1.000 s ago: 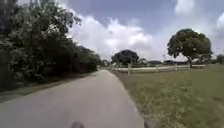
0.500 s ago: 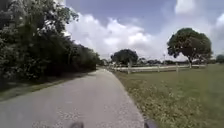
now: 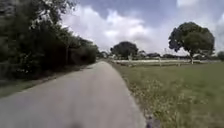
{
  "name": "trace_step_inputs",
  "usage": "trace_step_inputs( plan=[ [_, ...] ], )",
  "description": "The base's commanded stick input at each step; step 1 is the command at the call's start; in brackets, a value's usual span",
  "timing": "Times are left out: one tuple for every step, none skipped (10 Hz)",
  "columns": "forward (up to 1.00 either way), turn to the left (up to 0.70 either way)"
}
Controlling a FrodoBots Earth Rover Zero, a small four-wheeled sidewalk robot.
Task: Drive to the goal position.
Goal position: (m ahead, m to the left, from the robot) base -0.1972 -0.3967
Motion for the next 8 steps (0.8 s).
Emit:
trace_step_inputs(
  plan=[
    [0.85, 0.00],
    [0.85, 0.00],
    [0.85, 0.00],
    [0.85, 0.00],
    [0.85, 0.00],
    [0.85, 0.00],
    [0.85, 0.00],
    [0.85, 0.00]
  ],
)
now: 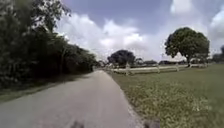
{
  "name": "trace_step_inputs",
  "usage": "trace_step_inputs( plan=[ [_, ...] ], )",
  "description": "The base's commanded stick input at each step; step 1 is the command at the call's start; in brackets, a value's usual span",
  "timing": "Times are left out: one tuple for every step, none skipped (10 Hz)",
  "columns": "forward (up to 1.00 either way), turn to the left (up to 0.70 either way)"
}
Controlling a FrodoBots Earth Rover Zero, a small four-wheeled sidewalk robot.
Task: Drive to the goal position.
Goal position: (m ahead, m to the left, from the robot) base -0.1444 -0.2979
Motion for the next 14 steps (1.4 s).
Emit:
trace_step_inputs(
  plan=[
    [0.85, 0.00],
    [0.85, 0.00],
    [0.85, 0.00],
    [0.85, 0.00],
    [0.85, 0.00],
    [0.85, 0.00],
    [0.85, 0.00],
    [0.85, 0.00],
    [0.85, 0.00],
    [0.85, 0.00],
    [0.85, 0.00],
    [0.85, 0.00],
    [0.85, 0.18],
    [0.85, 0.34]
  ],
)
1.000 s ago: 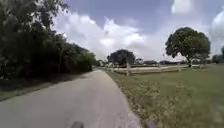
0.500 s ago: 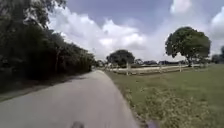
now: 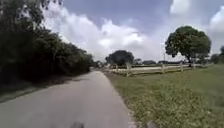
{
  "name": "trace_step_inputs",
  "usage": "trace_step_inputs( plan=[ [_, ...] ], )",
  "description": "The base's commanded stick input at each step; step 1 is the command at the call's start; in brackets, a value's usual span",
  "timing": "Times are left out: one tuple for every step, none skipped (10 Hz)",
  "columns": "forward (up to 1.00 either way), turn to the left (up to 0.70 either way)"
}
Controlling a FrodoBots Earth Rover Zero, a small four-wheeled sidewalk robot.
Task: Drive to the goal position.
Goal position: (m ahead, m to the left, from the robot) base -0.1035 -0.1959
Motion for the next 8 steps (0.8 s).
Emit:
trace_step_inputs(
  plan=[
    [0.85, 0.34],
    [0.85, 0.34],
    [0.85, 0.34],
    [0.85, 0.34],
    [0.85, 0.34],
    [0.85, 0.34],
    [0.85, 0.34],
    [0.85, 0.34]
  ],
)
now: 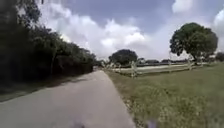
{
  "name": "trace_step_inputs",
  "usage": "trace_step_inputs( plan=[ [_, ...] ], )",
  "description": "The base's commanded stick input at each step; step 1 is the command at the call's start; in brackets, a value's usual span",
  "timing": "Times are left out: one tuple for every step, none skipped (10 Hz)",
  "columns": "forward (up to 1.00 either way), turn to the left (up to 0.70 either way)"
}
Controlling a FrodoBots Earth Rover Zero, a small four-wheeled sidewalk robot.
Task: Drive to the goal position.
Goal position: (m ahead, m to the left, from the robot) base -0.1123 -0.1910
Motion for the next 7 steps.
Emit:
trace_step_inputs(
  plan=[
    [0.85, 0.34],
    [0.85, 0.31],
    [0.85, 0.24],
    [0.85, 0.18],
    [0.85, 0.11],
    [0.85, 0.05],
    [0.85, 0.00]
  ],
)
